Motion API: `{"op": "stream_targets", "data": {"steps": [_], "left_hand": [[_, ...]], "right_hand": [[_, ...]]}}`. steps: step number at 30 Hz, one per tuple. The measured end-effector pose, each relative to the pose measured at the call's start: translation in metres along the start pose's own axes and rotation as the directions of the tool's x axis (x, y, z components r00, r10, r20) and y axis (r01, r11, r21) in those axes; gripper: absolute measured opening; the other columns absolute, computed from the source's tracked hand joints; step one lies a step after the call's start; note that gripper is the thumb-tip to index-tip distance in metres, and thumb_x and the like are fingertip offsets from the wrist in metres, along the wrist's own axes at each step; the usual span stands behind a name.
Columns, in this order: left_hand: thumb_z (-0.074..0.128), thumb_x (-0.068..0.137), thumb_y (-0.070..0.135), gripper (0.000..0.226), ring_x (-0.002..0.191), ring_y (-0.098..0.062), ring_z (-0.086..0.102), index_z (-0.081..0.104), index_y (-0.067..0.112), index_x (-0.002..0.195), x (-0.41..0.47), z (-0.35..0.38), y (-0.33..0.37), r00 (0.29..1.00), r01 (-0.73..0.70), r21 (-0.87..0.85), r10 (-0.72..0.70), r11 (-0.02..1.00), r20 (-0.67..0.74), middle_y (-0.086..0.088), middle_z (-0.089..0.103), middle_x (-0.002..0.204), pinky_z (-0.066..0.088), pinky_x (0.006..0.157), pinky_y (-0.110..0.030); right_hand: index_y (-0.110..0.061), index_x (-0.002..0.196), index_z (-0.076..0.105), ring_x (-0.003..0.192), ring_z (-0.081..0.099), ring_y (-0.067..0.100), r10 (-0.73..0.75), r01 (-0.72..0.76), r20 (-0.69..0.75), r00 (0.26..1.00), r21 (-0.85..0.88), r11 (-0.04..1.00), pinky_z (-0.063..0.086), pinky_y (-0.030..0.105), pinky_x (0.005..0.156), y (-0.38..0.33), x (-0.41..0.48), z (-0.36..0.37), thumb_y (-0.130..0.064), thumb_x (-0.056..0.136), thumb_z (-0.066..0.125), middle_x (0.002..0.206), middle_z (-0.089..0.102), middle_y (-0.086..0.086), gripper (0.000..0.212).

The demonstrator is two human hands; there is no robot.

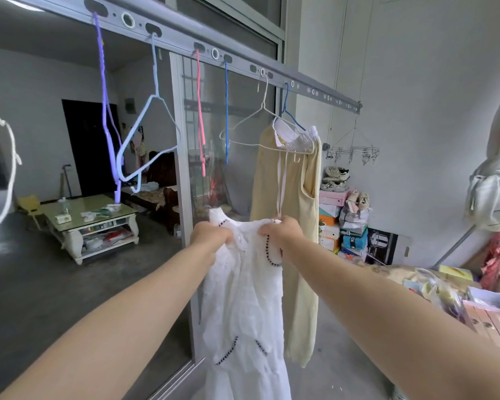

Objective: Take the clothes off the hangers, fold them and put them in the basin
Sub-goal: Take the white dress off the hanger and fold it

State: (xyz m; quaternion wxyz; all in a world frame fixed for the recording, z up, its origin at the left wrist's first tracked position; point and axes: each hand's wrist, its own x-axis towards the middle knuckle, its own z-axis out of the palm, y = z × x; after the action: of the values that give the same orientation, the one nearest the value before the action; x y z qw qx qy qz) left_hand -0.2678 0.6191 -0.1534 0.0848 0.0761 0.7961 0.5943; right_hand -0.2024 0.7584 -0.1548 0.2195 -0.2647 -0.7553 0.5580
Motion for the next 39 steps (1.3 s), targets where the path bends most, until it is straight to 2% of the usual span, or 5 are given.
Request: {"op": "stream_targets", "data": {"steps": [3, 15, 24, 28, 39], "left_hand": [[0.059, 0.076, -0.003, 0.05, 0.115, -0.033, 0.049, 0.045, -0.005, 0.124, 0.0, 0.003, 0.004, 0.998, 0.039, -0.063, -0.036, 0.997, 0.045, -0.014, 0.05, 0.123, 0.046, 0.095, -0.044], [0.074, 0.049, 0.009, 0.075, 0.098, -0.028, 0.069, 0.053, 0.001, 0.121, -0.025, 0.012, 0.031, 0.897, -0.117, -0.281, 0.223, 0.953, 0.381, -0.02, 0.067, 0.106, 0.054, 0.089, -0.048], [0.057, 0.05, 0.015, 0.059, 0.093, -0.023, 0.066, 0.055, 0.012, 0.109, -0.035, 0.032, 0.032, 0.908, -0.316, -0.035, 0.313, 0.948, 0.28, -0.014, 0.067, 0.102, 0.054, 0.075, -0.035], [0.058, 0.056, 0.014, 0.049, 0.089, -0.02, 0.063, 0.058, 0.01, 0.105, -0.035, 0.034, 0.04, 0.864, -0.377, -0.141, 0.403, 0.915, 0.304, -0.009, 0.063, 0.096, 0.05, 0.073, -0.032], [0.052, 0.081, -0.013, 0.035, 0.094, -0.019, 0.063, 0.055, 0.014, 0.102, -0.047, 0.036, 0.089, 0.798, -0.469, -0.415, 0.576, 0.78, 0.179, -0.006, 0.063, 0.102, 0.052, 0.085, -0.037]], "right_hand": [[-0.005, 0.095, 0.06, 0.087, 0.064, 0.03, 0.081, -0.097, 0.062, 0.995, 0.333, 0.938, 0.054, 0.047, 0.087, 0.0, -0.003, 0.01, -0.009, 0.078, 0.068, 0.091, 0.064, 0.014, 0.019], [-0.011, 0.091, 0.057, 0.055, 0.049, 0.015, -0.171, 0.007, 0.269, 0.948, 0.518, 0.855, 0.041, 0.022, 0.048, -0.021, -0.008, 0.005, -0.007, 0.077, 0.064, 0.075, 0.055, 0.015, 0.017], [-0.019, 0.134, 0.05, 0.062, 0.062, -0.001, -0.269, 0.137, 0.32, 0.909, 0.381, 0.914, 0.046, 0.014, 0.062, -0.012, -0.018, -0.042, -0.012, 0.083, 0.07, 0.088, 0.065, -0.005, 0.056], [-0.029, 0.148, 0.022, 0.104, 0.056, 0.005, -0.238, 0.132, 0.37, 0.898, 0.288, 0.949, 0.04, 0.025, 0.09, 0.02, -0.021, -0.073, -0.018, 0.081, 0.071, 0.123, 0.052, -0.008, 0.083], [-0.016, 0.121, 0.061, 0.116, 0.061, 0.018, 0.052, -0.11, 0.679, 0.733, 0.042, 0.993, 0.041, 0.038, 0.107, 0.093, -0.048, -0.088, -0.006, 0.076, 0.075, 0.124, 0.065, 0.004, 0.048]]}}
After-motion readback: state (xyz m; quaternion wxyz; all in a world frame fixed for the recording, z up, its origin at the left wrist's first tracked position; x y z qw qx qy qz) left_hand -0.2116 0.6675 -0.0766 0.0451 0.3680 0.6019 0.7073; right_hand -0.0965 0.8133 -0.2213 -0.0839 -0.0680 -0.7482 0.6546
